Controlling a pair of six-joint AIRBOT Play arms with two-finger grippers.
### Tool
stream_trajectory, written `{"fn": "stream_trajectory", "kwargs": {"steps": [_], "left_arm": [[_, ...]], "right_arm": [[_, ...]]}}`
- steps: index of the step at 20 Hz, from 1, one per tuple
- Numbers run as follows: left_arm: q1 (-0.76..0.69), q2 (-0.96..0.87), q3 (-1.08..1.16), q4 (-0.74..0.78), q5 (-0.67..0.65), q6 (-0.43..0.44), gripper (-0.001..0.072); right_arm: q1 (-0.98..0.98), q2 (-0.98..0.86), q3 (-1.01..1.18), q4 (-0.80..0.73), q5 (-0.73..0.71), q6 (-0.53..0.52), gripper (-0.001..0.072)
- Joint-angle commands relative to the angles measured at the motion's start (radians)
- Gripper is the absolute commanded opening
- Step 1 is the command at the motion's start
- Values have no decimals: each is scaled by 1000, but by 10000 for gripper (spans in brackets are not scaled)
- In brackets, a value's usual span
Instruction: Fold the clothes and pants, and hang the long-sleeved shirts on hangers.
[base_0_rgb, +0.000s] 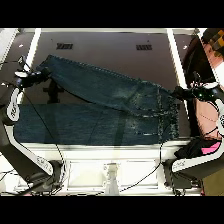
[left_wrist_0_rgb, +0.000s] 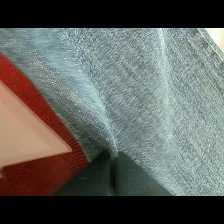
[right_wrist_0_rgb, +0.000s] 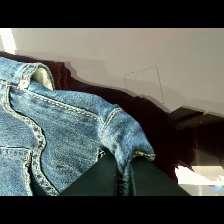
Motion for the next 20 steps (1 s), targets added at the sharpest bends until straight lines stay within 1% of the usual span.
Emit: {"fn": "stream_trajectory", "kwargs": {"steps": [1,4,5,7,8,9,11,12,13,15,16,17,18,19,20], "left_arm": [[-3,0,3,0,11,0,30],[-3,27,30,1,4,5,29],[-2,51,34,1,4,19,29],[-1,112,34,66,-21,18,28],[-1,151,34,142,-69,2,28],[0,189,34,234,-141,-53,28],[2,257,34,436,-320,-220,28],[2,283,34,521,-410,-267,28],[2,305,34,598,-496,-285,29],[2,322,34,705,-635,-285,38],[2,320,33,712,-684,-284,132],[2,315,33,713,-712,-284,417],[2,309,33,712,-715,-284,720],[2,303,33,713,-708,-280,692],[2,300,33,713,-689,-280,690]], "right_arm": [[1,0,1,0,3,0,39],[1,0,1,0,8,0,39],[1,0,1,0,12,0,39],[1,1,2,-1,29,0,39],[1,1,2,-2,34,0,39],[1,1,2,-2,36,0,39],[1,1,2,-2,43,0,39],[1,1,2,-3,52,0,39],[1,1,2,-3,56,0,39],[1,1,2,-3,60,0,40],[1,1,2,-3,60,0,39],[1,1,2,-3,60,0,39],[1,1,2,-3,59,0,39],[1,1,2,-3,60,0,39],[1,1,2,-3,60,0,39]]}}
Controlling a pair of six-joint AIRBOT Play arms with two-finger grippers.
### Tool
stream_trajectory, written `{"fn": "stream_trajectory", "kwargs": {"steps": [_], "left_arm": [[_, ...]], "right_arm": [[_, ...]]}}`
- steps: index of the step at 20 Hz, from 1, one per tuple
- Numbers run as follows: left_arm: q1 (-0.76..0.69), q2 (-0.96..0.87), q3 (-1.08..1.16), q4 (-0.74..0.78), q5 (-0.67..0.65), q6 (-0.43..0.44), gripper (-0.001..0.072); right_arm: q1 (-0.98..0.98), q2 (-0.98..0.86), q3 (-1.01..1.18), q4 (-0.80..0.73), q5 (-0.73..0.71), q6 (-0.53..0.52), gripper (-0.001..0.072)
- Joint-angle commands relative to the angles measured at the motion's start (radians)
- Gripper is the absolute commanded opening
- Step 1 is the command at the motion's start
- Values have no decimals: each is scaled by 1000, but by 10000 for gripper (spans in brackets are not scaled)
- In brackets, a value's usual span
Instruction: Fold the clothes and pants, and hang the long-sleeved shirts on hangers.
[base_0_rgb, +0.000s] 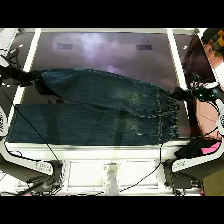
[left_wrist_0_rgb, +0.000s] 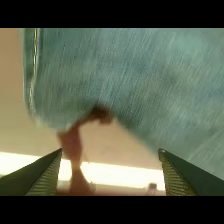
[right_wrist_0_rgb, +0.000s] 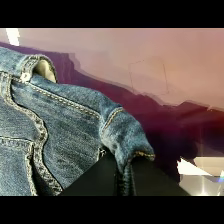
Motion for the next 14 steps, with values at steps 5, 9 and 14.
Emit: {"fn": "stream_trajectory", "kwargs": {"steps": [5,9,14], "left_arm": [[45,-1,0,64,39,-55,582],[140,-1,-7,-31,20,-97,582],[251,-1,-103,-359,31,-121,581]], "right_arm": [[1,0,0,0,-3,-11,40],[1,0,0,-2,-7,-19,40],[1,0,0,-29,-11,-19,39]]}}
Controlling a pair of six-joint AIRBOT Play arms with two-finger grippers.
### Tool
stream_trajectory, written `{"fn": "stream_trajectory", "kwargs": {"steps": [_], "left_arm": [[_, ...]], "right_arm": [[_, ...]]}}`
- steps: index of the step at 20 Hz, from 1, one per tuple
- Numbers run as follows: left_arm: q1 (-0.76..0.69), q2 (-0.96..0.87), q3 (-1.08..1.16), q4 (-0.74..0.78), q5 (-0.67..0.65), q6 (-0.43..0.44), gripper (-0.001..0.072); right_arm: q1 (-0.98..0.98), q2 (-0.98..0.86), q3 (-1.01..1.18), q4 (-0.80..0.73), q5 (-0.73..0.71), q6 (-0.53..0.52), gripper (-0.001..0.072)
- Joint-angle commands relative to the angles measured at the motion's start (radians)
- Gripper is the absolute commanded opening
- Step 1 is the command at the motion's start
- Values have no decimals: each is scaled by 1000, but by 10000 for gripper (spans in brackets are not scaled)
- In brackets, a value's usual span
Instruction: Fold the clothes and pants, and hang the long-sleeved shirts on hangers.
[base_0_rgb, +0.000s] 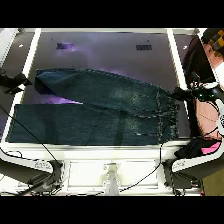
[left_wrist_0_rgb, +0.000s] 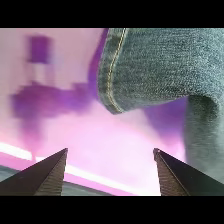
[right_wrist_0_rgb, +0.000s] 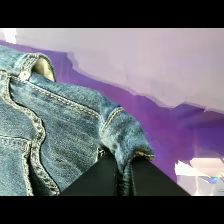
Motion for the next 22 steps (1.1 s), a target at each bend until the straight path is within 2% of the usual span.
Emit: {"fn": "stream_trajectory", "kwargs": {"steps": [1,4,6,10,14,15,16,17,22], "left_arm": [[50,-1,-71,-203,29,-40,581],[15,-1,-135,-219,178,-91,583],[-17,-5,-175,-219,280,-171,585],[-65,-36,-204,-218,403,-311,585],[-94,-46,-204,-215,525,-396,582],[-98,-46,-204,-214,547,-403,563],[-98,-46,-204,-214,560,-402,432],[-98,-46,-204,-206,566,-402,368],[-97,-46,-204,-172,613,-426,350]], "right_arm": [[1,0,0,-14,-4,-1,40],[1,0,0,-14,-4,-1,39],[1,0,0,-14,-4,-1,39],[1,0,0,-16,-5,-1,40],[1,0,0,-27,-5,-1,39],[1,0,0,-31,-5,-2,39],[1,0,0,-32,-5,-2,39],[1,0,0,-34,-6,-2,39],[1,0,0,-37,-23,-1,39]]}}
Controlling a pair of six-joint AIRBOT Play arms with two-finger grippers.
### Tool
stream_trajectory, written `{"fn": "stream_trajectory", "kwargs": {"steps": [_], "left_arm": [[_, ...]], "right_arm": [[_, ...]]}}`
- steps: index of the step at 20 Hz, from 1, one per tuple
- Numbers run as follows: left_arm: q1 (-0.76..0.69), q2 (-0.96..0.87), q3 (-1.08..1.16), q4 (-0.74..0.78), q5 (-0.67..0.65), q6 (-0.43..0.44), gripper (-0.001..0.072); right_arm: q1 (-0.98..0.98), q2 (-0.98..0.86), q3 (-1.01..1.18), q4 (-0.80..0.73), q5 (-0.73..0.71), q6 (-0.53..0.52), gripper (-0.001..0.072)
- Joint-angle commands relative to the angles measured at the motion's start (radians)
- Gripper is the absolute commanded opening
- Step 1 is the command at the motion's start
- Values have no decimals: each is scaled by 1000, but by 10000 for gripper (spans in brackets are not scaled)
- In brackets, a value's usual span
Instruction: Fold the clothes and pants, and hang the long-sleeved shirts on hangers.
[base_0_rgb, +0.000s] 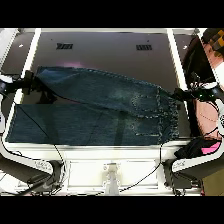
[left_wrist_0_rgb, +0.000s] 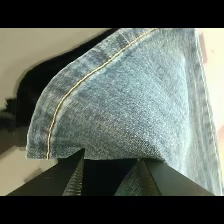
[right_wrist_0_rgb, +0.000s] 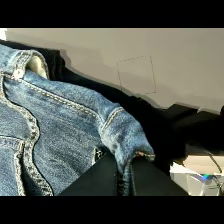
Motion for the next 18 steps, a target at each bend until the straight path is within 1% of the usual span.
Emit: {"fn": "stream_trajectory", "kwargs": {"steps": [1,2,3,6,7,8,9,10,11,12,13,14,15,18], "left_arm": [[-2,0,0,49,51,-58,348],[-2,0,0,90,49,-91,320],[-2,0,0,136,47,-107,231],[1,0,0,220,51,-142,231],[3,0,0,237,56,-157,190],[6,0,0,240,56,-158,61],[10,0,0,240,56,-158,31],[11,0,0,240,56,-158,31],[13,0,0,240,56,-158,47],[14,0,0,240,57,-158,166],[17,0,0,239,57,-158,475],[19,0,0,238,56,-159,720],[19,0,0,227,56,-159,710],[16,0,0,185,72,-164,710]], "right_arm": [[1,0,0,-3,-12,0,39],[1,0,0,-3,-12,0,39],[1,0,0,-3,-12,0,39],[1,0,0,-4,-15,-7,39],[1,0,0,-4,-15,-16,40],[1,0,0,-4,-15,-17,39],[1,0,0,-4,-15,-18,39],[1,0,0,-4,-15,-18,39],[1,0,0,-4,-15,-17,39],[1,0,0,-4,-14,-18,39],[1,0,0,-4,-14,-18,39],[1,0,0,-4,-14,-18,39],[1,0,0,-4,-15,-18,39],[1,0,0,-4,-18,-18,39]]}}
